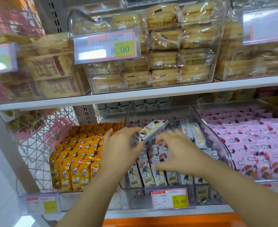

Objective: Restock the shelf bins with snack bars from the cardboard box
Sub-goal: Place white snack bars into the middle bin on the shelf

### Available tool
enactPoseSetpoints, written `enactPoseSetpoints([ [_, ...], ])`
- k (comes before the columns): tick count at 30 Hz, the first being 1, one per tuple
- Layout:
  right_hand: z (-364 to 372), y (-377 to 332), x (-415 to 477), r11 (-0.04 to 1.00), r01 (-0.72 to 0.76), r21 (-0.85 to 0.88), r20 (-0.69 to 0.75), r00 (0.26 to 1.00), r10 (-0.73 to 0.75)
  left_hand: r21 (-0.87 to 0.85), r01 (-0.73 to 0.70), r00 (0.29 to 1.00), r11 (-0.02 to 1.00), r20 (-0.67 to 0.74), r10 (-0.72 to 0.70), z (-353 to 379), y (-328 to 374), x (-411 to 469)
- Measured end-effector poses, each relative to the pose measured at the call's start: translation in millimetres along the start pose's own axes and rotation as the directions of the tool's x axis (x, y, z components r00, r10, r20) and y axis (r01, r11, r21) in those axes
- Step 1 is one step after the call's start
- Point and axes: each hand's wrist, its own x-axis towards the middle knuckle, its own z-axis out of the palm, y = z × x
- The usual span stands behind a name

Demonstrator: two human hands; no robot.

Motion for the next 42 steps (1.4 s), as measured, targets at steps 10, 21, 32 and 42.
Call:
enactPoseSetpoints([
  [10, -31.3, 14.2, 1.9, 0.58, -0.121, 0.806, -0.108, 0.933, 0.344, -0.215, -0.127, 0.931, 0.968, 0.31, 0.191, -10.4, 7.2, -4.5],
  [21, -22.6, -4.9, -16.7, 0.992, 0.045, 0.114, 0.26, 0.963, -0.074, 0.336, -0.38, 0.858, 0.862, 0.475, 0.194, 5.8, 3.9, 1.6],
  [32, -19.8, -7.6, -19.5, 0.994, 0.016, 0.105, 0.236, 0.971, -0.041, 0.333, -0.371, 0.837, 0.867, 0.524, 0.157, 7.8, 6.3, 4.4],
  [42, -19.2, -4.0, -19.4, 0.986, 0.007, 0.168, 0.205, 0.978, -0.042, 0.28, -0.358, 0.786, 0.891, 0.606, 0.125, 0.8, 10.7, 2.8],
])
